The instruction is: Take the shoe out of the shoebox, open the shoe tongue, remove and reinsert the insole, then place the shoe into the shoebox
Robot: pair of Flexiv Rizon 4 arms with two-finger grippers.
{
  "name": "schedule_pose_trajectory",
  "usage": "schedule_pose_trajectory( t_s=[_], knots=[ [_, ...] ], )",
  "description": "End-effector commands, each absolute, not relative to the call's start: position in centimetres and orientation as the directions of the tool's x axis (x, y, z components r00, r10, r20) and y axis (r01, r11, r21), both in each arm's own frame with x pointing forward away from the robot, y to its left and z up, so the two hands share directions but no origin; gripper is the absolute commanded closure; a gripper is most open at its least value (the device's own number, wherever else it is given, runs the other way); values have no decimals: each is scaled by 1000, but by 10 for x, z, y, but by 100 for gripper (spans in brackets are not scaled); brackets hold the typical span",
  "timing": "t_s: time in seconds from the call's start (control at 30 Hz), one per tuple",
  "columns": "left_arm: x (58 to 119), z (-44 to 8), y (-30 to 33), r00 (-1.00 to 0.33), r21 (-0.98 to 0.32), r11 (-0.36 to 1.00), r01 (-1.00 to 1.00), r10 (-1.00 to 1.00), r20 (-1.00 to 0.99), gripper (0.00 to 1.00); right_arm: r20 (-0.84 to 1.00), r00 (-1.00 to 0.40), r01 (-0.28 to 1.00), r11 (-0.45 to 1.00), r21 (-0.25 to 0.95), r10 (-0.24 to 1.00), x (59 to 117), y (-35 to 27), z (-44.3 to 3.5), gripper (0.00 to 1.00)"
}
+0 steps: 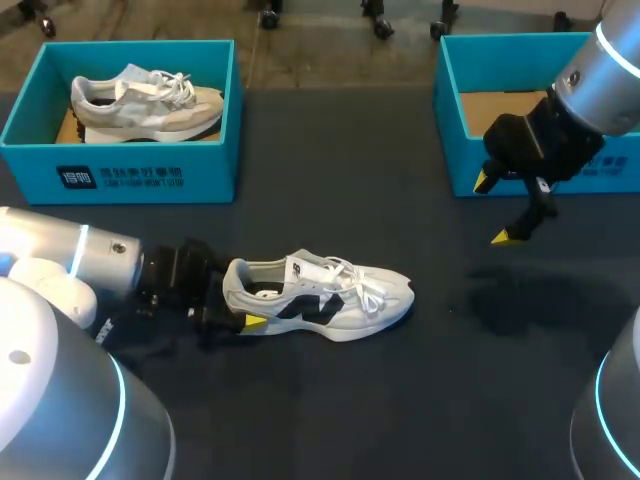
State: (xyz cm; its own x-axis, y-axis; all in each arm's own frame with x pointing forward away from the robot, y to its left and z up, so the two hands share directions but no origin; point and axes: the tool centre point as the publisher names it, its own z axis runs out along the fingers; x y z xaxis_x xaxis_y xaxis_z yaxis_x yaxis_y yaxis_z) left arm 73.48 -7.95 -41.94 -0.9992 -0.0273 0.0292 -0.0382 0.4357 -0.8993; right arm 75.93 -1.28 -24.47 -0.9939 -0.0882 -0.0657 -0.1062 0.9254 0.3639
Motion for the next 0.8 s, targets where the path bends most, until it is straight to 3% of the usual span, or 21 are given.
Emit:
schedule_pose_trajectory(
  t_s=[0.03, 0.1, 0.13, 0.8],
  knots=[
    [734, -424, -83, -999, -899, 436, -36, -31, 25, 82, -67, -994, -106, 926, 362, -88, 759, -12, -246, 0],
    [734, -425, -83, -999, -898, 438, -35, -28, 25, 98, -67, -994, -106, 926, 362, -88, 759, -12, -246, 0],
    [734, -426, -84, -999, -898, 439, -34, -26, 25, 100, -67, -994, -106, 926, 362, -88, 759, -12, -246, 0],
    [734, -421, -82, -999, -901, 433, -33, -28, 24, 100, -67, -994, -106, 926, 362, -88, 759, -12, -246, 0]
  ],
)
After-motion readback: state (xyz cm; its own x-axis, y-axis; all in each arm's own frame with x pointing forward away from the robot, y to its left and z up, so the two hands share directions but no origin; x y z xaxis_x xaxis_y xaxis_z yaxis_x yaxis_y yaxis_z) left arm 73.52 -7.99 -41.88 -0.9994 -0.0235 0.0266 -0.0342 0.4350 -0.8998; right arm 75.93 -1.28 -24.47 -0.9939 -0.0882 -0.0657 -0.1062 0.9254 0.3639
